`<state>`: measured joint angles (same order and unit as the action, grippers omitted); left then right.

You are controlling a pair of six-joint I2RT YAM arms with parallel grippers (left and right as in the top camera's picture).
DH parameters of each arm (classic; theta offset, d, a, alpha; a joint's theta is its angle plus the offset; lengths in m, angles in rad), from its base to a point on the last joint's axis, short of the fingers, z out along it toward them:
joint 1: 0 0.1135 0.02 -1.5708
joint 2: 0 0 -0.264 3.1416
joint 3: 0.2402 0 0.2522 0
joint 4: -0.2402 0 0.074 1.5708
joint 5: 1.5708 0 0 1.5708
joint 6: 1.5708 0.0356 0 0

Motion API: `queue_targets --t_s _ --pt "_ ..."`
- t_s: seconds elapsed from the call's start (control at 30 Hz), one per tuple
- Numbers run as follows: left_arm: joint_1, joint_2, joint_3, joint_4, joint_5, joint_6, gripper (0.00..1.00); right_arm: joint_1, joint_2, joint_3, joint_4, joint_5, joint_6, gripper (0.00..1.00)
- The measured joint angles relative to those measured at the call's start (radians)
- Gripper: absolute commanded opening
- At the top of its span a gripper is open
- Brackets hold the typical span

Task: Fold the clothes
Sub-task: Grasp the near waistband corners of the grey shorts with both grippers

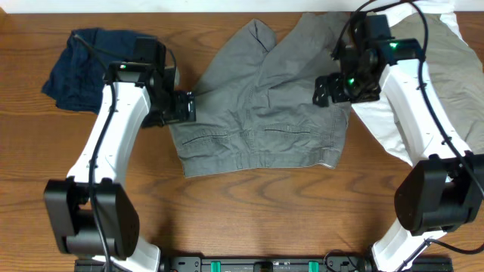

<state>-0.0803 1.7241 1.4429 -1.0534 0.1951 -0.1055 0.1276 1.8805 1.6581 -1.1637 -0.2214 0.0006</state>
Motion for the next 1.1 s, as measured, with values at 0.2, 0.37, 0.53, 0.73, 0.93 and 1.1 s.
queue_targets --t_s 0.2,0.37,0.53,0.73,0.93,1.1 --pt "-0.028 -0.092 -0.106 -0.035 0.002 -0.076 0.83 0.048 0.000 -0.111 -0.013 -0.013 0.069 0.94" --pt "-0.055 -0.134 -0.292 0.071 0.001 -0.134 0.82 0.055 0.000 -0.244 0.043 -0.013 0.119 0.89" --pt "-0.055 -0.176 -0.461 0.229 -0.017 -0.192 0.82 0.059 -0.009 -0.372 0.123 0.014 0.193 0.88" --pt "-0.055 -0.180 -0.580 0.367 -0.027 -0.213 0.82 0.059 -0.114 -0.471 0.151 0.099 0.280 0.91" --pt "-0.055 -0.180 -0.631 0.464 -0.038 -0.213 0.83 0.059 -0.205 -0.563 0.267 0.119 0.327 0.89" --pt "-0.060 -0.180 -0.664 0.506 -0.042 -0.204 0.82 0.059 -0.203 -0.676 0.383 0.107 0.364 0.86"
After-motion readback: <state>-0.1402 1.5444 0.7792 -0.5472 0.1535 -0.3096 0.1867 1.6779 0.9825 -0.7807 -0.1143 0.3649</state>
